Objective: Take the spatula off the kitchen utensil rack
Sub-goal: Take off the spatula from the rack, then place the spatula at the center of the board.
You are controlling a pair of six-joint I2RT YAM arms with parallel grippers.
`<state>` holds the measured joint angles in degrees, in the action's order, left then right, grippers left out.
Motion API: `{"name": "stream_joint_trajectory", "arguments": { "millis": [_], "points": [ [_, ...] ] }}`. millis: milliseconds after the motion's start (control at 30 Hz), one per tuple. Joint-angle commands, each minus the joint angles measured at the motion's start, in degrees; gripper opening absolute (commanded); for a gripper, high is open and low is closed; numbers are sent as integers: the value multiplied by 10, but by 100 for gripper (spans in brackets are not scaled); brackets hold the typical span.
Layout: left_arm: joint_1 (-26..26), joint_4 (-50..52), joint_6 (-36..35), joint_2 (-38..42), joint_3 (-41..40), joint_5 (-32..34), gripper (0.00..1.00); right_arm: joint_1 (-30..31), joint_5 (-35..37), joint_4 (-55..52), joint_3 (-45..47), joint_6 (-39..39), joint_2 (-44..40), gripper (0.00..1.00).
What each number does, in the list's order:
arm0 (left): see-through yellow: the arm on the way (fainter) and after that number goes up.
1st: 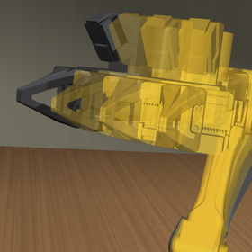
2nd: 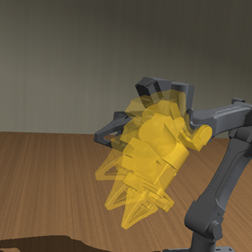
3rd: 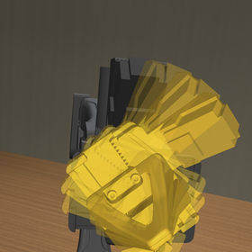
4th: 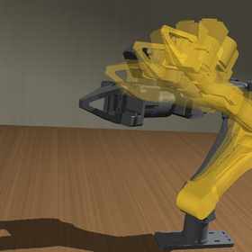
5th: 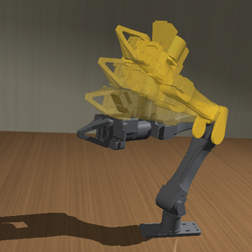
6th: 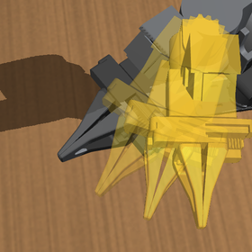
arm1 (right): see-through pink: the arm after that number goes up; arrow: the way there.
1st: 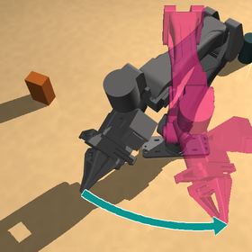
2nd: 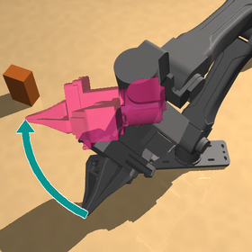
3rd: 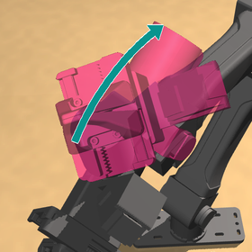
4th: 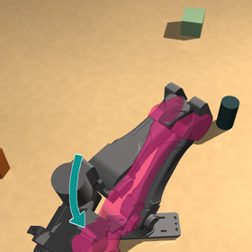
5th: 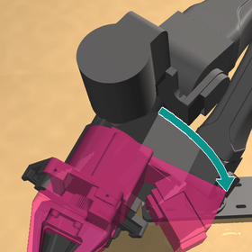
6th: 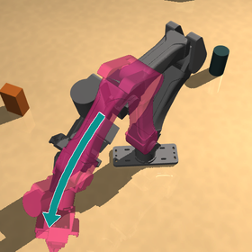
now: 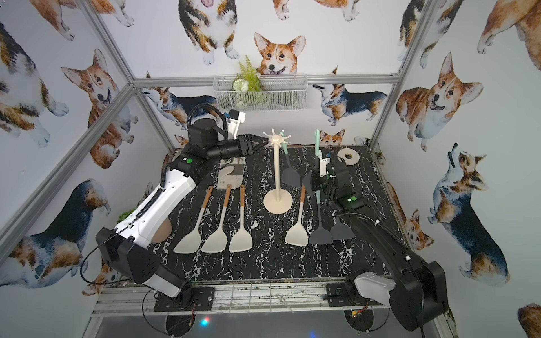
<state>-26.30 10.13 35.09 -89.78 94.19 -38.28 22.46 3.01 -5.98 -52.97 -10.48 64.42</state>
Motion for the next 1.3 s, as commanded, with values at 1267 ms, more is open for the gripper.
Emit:
{"name": "stream_joint_trajectory", "arguments": {
  "millis": [1267],
  "points": [
    [-148, -122, -170, 92, -141, -144, 38, 183, -453, -81, 10, -39, -12, 0]
  ]
}}
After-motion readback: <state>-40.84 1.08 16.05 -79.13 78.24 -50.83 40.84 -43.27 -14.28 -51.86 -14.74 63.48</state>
